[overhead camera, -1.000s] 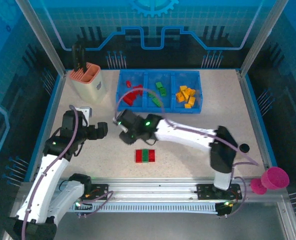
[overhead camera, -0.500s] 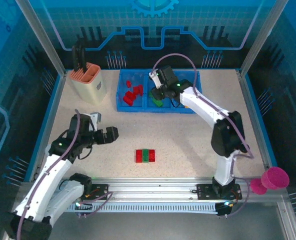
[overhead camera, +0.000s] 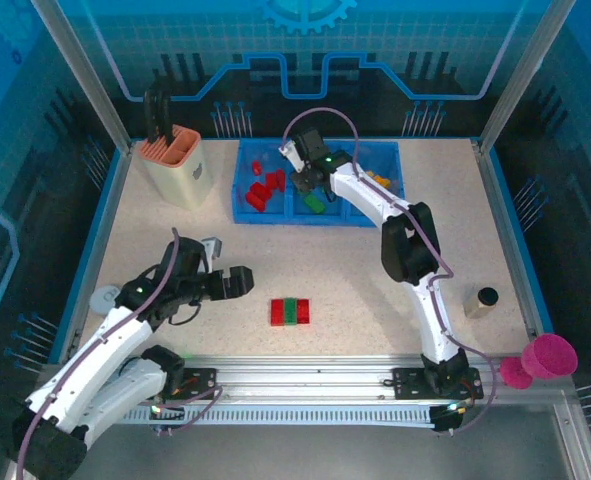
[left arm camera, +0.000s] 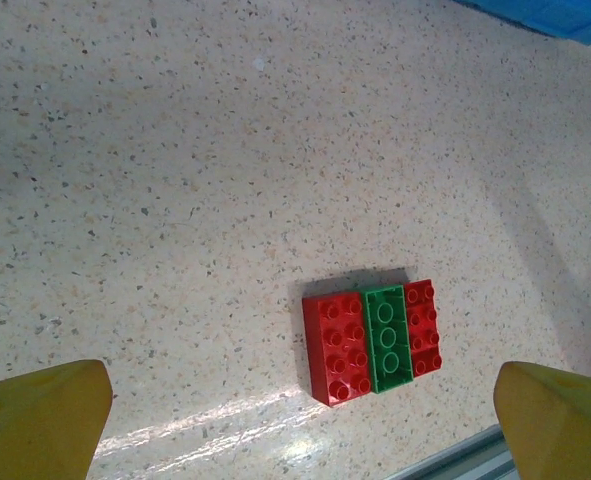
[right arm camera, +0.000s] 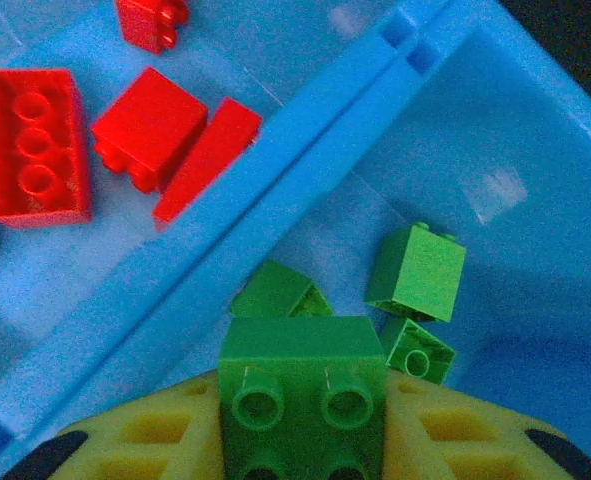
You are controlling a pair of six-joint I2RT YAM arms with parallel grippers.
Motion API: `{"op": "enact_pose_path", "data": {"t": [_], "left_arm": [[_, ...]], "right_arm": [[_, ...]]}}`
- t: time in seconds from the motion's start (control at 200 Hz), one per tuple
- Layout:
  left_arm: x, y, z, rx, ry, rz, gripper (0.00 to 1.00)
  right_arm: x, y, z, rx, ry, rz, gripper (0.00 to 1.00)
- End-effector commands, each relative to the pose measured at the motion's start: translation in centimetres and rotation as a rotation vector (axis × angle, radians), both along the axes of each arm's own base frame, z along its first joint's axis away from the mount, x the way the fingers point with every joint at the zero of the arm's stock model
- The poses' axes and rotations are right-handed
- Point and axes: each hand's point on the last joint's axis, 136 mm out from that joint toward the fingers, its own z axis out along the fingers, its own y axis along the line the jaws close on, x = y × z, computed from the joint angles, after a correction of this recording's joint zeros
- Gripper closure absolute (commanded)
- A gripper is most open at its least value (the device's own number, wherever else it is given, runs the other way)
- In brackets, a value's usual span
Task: Sort the legos into containers by color
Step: Place the lego in the container, then pick up the lego from the middle-left of the table.
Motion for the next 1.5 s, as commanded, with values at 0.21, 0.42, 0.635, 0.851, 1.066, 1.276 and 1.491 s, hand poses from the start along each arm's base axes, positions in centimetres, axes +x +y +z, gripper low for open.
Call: {"op": "enact_pose_path", "data": {"t": [0.21,0.42,0.635,0.851,1.066,1.276,1.491], "left_arm": [[-0.4,-2.7,-2.5,0.044,0.07,-0.053,0.01],[-1.0,-3.9,-4.0,0.097,0.106,-0.08,0.01],[-1.7,-4.4,-5.8,0.211,0.134,-0.103,0.02],[-2.0,-6.0,-7.5,0.236,0.165,-0.116,0.06],[-2.0,-7.3,-9.3,0.301,0.203,-0.139,0.09],[-1.5,-8.2,-10.2,0.314,0.209,-0.134,0.1],[-1.5,-7.7,-11.0,0.365,0.228,-0.129,0.13]], "right_arm": [[0.3,-2.2,-3.5,0.011,0.105,-0.069,0.64],[0.3,-2.2,-4.4,0.006,0.123,-0.065,0.61],[0.2,-2.2,-3.9,0.005,0.117,-0.061,0.51],[-0.5,-1.7,-1.8,0.036,0.105,-0.022,0.48],[-1.0,-1.2,1.1,0.076,0.08,0.013,0.44],[-0.9,-0.6,4.8,0.112,0.046,0.031,0.41],[-1.7,-1.2,6.4,0.104,0.028,0.032,0.39]]}}
